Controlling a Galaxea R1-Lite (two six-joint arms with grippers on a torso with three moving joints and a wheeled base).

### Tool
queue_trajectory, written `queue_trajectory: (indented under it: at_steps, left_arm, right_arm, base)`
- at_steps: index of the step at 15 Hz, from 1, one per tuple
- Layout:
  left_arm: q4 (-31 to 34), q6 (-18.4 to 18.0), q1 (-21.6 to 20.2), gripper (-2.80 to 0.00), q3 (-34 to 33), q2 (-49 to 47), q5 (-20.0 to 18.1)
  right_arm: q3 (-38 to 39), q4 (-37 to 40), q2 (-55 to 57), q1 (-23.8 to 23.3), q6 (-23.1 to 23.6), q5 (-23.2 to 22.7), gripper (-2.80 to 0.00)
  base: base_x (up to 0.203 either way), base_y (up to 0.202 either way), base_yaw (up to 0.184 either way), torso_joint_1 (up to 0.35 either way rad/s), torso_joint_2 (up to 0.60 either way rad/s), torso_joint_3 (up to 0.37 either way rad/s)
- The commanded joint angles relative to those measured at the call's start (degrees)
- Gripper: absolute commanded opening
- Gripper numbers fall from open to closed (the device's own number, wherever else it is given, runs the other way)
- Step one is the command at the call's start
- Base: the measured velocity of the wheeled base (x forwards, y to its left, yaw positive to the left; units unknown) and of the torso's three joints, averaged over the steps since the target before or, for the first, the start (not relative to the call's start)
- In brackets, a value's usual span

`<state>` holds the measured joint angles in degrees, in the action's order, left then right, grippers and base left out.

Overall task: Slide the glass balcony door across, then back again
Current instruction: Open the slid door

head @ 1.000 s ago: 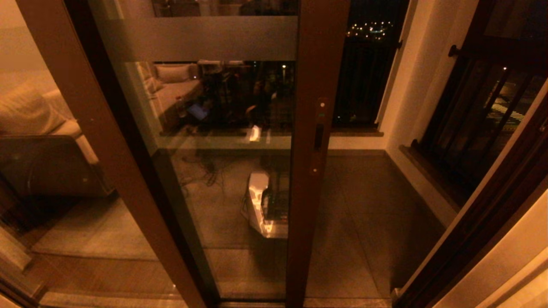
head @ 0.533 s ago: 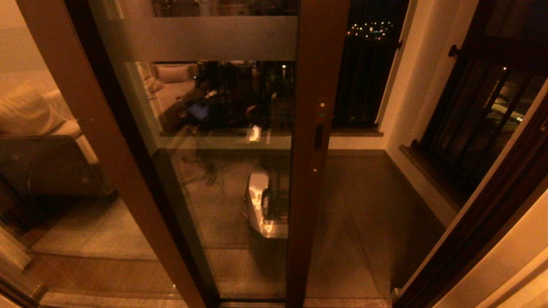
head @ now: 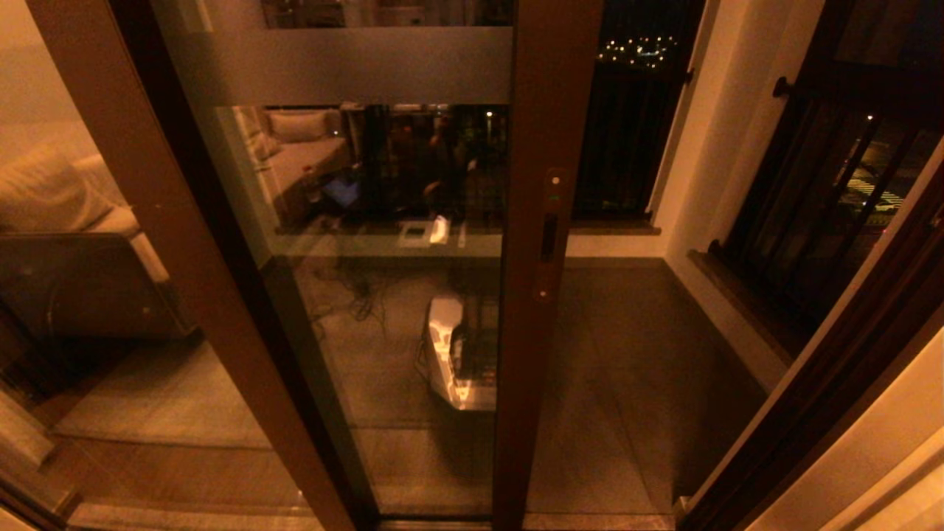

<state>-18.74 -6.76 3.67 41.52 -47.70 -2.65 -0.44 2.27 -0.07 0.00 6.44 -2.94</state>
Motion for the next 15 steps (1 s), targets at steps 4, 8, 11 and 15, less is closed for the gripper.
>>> queue_trajectory:
  at_steps: [4,8,11,15]
  left_arm:
    - [7.07,3.83,25.11,-2.80,16.49,-15.47,7.75]
    - [10.45,8.83,38.25,-2.80,24.00,-25.76,12.71]
    - [10.74,10.55,42.79,-2.80,30.64,-35.79,14.57]
    - [10.33,11.12,45.31,-2.80,40.90,-48.05,15.29]
  right_arm:
    - [0.00,0.02,0.07,0.00,0.07,-0.04,-2.80]
    - [-0.05,0.02,0.07,0.00,0.07,-0.04,-2.80]
    - [0.00,0.02,0.07,0.00,0.07,-0.04,-2.80]
    - [0.00,0.02,0.07,0.00,0.07,-0.04,-2.80]
  base:
    - [0.000,0.000,0.000,0.000,0.00,0.000]
    - [0.000,0.000,0.000,0.000,0.00,0.000]
    - [0.000,0.000,0.000,0.000,0.00,0.000]
    - [0.000,0.000,0.000,0.000,0.00,0.000]
